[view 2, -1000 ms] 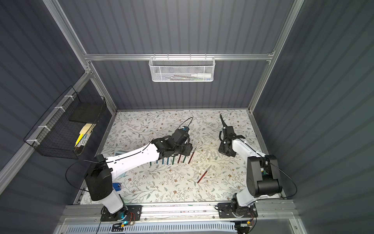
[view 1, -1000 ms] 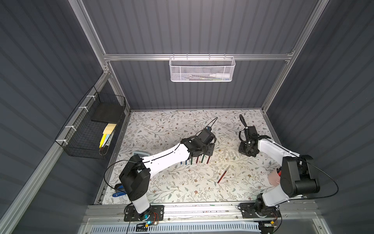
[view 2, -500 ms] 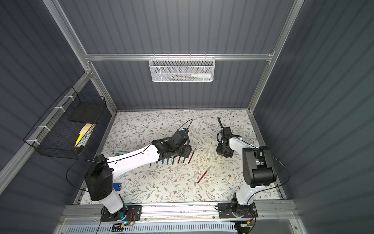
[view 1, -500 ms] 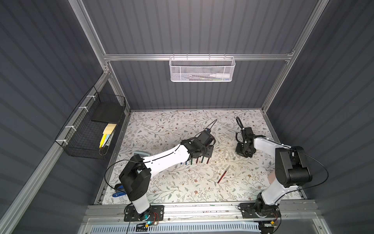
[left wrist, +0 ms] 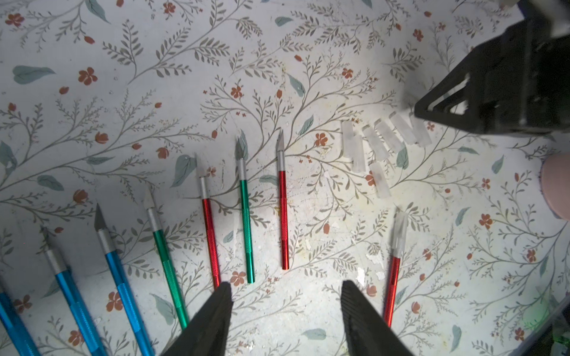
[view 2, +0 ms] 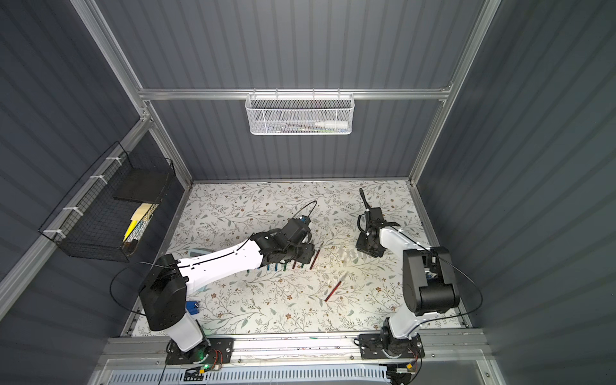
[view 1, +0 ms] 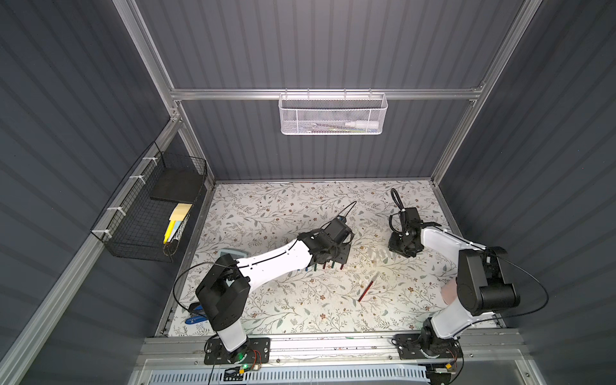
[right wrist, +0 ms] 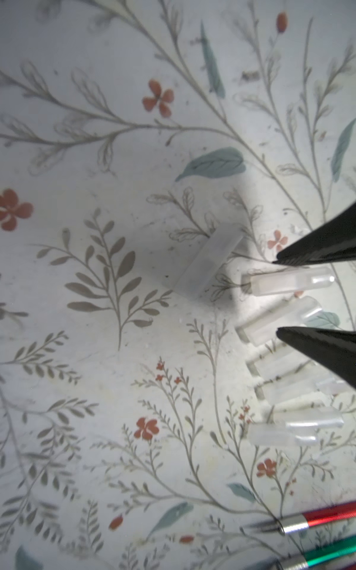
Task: Remove protective caps from carving knives
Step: Place the protective sleeve at the center of the board, then pick up the carving knife from the center of the board.
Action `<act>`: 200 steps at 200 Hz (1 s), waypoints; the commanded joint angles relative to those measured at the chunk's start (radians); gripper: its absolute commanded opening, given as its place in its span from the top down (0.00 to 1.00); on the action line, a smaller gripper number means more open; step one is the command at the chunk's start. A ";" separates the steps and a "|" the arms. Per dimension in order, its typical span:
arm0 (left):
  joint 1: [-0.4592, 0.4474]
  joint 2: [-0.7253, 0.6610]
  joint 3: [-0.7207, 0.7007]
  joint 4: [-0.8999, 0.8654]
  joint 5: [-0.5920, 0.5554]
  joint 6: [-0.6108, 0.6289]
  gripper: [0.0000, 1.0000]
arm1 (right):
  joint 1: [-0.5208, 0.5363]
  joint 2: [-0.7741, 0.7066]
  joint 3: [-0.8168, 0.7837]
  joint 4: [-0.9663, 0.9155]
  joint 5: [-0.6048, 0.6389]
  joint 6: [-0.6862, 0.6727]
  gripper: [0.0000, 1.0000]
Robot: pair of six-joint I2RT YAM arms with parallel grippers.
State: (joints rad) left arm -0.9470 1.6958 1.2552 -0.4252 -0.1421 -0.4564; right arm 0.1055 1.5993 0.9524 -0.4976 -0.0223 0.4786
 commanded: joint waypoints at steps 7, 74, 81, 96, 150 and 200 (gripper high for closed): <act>0.002 -0.052 -0.039 -0.015 0.041 0.011 0.40 | 0.006 -0.104 -0.018 -0.038 -0.004 -0.003 0.62; -0.194 0.036 0.052 -0.066 -0.004 0.057 0.42 | 0.006 -0.318 -0.051 -0.084 -0.015 0.000 0.61; -0.206 0.055 0.057 -0.064 0.007 0.049 0.42 | 0.006 -0.330 -0.054 -0.089 -0.017 -0.001 0.62; -0.227 0.102 0.065 -0.054 0.034 0.037 0.43 | 0.006 -0.360 -0.066 -0.095 -0.018 0.002 0.62; -0.269 0.227 0.089 -0.040 0.041 0.006 0.42 | 0.005 -0.435 -0.108 -0.110 0.020 -0.001 0.61; -0.284 0.273 0.095 -0.006 0.062 -0.011 0.41 | 0.004 -0.435 -0.129 -0.108 0.027 0.005 0.61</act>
State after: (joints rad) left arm -1.2179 1.9533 1.3163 -0.4480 -0.0998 -0.4473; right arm 0.1055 1.1664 0.8391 -0.5880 -0.0143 0.4786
